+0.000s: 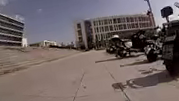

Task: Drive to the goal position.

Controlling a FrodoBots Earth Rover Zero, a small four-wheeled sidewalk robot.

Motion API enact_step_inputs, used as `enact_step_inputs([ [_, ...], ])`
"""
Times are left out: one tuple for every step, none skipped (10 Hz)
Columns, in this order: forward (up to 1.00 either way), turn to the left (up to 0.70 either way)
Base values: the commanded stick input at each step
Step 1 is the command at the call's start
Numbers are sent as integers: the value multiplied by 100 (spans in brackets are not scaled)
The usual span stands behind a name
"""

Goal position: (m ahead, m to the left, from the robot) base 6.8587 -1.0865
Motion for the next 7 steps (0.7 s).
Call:
enact_step_inputs([
  [100,2],
  [100,2],
  [100,2],
  [100,2],
  [100,2],
  [100,2],
  [100,2],
])
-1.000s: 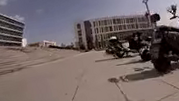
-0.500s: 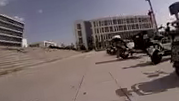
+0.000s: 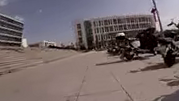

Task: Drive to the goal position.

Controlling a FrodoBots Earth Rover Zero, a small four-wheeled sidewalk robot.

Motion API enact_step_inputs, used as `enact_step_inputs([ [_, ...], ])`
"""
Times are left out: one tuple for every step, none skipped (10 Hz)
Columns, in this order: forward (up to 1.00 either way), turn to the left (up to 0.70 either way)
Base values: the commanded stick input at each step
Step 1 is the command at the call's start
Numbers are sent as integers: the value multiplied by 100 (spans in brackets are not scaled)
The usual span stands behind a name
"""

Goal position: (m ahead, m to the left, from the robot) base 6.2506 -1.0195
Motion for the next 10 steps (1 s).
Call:
enact_step_inputs([
  [100,2],
  [100,2],
  [100,2],
  [100,2],
  [100,2],
  [100,2],
  [100,2],
  [100,2],
  [100,2],
  [100,2],
])
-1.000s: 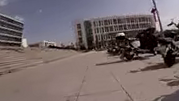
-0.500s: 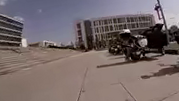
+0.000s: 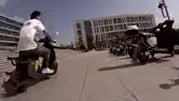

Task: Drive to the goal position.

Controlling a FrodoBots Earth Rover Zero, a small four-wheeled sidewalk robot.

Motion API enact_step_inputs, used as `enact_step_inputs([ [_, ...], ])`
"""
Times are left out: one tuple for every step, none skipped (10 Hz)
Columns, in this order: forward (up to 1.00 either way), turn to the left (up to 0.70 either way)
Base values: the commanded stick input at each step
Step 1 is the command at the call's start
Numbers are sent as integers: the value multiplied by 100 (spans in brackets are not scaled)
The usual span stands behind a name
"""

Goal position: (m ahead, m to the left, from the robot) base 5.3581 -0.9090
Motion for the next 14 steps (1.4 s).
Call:
enact_step_inputs([
  [100,2],
  [100,2],
  [100,2],
  [100,2],
  [100,2],
  [100,2],
  [100,2],
  [100,2],
  [100,2],
  [100,2],
  [100,2],
  [100,1],
  [100,1],
  [100,1],
])
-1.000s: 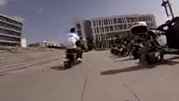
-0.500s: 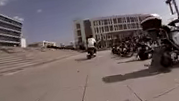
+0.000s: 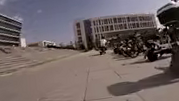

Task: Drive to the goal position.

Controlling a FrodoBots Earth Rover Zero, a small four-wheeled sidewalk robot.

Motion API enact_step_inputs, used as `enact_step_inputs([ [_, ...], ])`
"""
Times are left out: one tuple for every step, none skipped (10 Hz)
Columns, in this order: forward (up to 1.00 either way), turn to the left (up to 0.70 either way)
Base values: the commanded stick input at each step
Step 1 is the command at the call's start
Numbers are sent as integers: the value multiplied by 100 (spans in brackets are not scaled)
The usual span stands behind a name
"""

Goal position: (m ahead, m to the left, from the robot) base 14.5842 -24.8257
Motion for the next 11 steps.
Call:
enact_step_inputs([
  [100,2],
  [100,1],
  [100,1],
  [100,1],
  [100,2],
  [100,1],
  [100,1],
  [100,1],
  [100,0],
  [100,-1],
  [100,-1],
])
